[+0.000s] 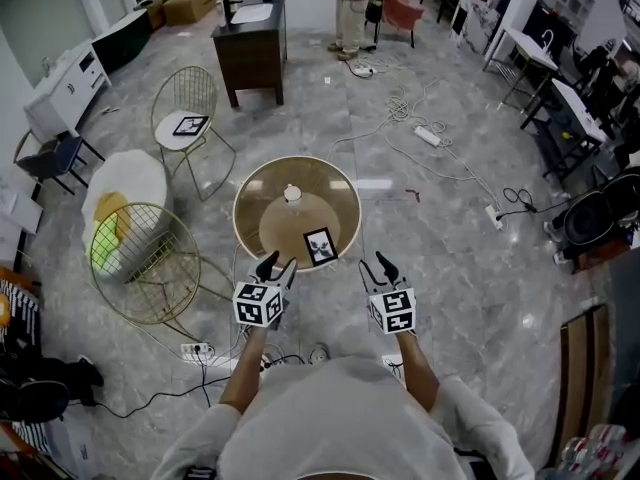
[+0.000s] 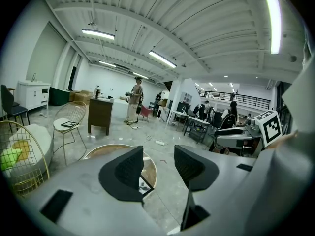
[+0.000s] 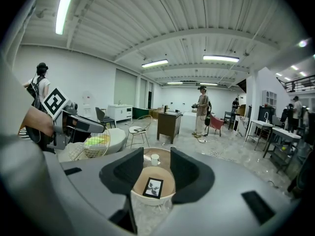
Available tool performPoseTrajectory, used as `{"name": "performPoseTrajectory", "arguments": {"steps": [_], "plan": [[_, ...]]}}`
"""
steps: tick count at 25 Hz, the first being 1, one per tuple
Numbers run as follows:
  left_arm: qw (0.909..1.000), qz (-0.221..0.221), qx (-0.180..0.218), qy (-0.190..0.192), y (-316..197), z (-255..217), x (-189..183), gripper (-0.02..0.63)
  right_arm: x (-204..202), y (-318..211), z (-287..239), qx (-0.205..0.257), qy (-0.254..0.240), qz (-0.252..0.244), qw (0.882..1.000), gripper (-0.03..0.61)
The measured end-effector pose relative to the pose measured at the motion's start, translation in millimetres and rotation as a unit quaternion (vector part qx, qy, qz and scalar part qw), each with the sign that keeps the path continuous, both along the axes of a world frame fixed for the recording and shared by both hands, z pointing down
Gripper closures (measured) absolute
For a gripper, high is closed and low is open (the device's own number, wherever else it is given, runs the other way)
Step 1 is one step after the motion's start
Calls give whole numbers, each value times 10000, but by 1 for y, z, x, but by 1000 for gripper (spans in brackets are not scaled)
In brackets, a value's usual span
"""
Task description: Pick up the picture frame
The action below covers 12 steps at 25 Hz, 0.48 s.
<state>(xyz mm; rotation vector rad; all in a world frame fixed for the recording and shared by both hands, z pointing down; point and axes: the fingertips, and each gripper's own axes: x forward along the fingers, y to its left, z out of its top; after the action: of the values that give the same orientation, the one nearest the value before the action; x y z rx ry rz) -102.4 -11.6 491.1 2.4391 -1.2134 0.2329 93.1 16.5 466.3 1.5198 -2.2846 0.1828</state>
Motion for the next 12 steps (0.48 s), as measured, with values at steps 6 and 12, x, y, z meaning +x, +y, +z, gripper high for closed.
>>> {"name": "performPoseTrajectory", "arguments": {"steps": [6,12], "plan": [[10000,-38,-6,-53,-9,3,-2,437,-3,-8,5,-35,-33,-49,10000,414],[9999,-109,-4,-83,-29,7,0,437,-3,-30,13,-21,-29,-145,9999,414]]}}
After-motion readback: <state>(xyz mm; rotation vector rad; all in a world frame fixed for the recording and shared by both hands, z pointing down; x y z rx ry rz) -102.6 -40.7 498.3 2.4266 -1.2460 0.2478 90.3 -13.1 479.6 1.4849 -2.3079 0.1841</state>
